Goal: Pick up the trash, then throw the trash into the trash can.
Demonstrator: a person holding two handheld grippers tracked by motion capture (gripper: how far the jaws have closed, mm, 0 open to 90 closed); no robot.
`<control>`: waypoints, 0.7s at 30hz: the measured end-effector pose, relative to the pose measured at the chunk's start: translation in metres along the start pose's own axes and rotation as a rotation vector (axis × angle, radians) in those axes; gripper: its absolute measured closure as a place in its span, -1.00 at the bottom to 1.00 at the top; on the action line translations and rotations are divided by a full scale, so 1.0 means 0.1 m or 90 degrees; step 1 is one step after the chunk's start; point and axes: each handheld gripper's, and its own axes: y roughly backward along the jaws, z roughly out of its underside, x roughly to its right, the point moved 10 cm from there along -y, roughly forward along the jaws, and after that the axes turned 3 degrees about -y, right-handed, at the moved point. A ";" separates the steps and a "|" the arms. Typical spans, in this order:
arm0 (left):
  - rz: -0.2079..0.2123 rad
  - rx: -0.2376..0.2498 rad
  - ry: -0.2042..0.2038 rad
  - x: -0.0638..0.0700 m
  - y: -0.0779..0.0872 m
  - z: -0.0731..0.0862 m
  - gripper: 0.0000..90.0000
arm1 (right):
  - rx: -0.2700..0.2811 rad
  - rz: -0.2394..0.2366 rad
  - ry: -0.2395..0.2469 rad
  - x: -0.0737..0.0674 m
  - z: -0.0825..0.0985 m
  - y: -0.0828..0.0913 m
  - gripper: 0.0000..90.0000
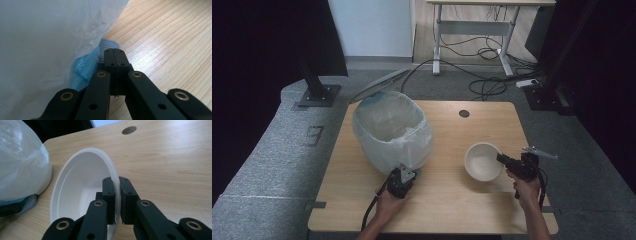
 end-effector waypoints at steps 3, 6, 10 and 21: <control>0.000 0.000 0.000 0.00 0.00 0.00 1.00 | 0.006 0.002 0.000 0.01 -0.02 0.03 0.86; 0.000 0.000 0.000 0.00 0.00 0.00 1.00 | 0.011 0.003 0.000 0.02 -0.03 0.05 0.86; 0.000 0.000 -0.001 0.00 0.00 0.00 1.00 | 0.014 0.004 0.001 0.03 -0.04 0.07 0.86; -0.003 -0.001 -0.003 0.00 0.00 0.00 1.00 | 0.036 0.002 -0.009 0.04 -0.11 0.13 0.86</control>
